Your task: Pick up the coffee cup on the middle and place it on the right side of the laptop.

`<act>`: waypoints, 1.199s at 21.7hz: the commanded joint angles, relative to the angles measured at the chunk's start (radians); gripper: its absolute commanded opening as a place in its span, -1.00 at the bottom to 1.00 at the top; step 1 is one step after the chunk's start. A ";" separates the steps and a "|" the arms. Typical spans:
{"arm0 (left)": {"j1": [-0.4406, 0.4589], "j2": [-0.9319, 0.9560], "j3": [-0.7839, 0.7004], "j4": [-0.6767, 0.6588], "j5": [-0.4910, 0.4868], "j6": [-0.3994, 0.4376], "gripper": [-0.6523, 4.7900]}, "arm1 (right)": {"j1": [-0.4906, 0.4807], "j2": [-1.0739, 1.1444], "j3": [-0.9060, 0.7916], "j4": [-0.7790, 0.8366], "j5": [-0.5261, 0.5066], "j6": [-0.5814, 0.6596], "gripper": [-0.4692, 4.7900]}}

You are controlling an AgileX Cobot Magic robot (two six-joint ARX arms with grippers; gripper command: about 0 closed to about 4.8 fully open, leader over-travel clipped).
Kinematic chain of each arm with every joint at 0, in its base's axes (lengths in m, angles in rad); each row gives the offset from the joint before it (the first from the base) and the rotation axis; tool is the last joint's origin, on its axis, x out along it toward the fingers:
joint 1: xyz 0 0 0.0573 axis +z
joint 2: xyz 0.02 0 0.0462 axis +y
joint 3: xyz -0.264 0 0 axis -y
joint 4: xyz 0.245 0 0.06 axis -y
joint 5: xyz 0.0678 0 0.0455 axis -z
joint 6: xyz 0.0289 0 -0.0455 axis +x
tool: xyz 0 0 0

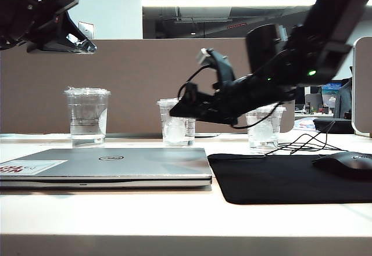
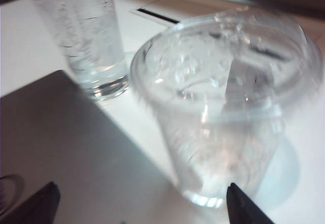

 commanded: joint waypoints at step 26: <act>0.000 -0.003 0.003 0.016 0.006 -0.003 -0.78 | 0.046 0.255 0.272 0.027 0.227 0.133 1.00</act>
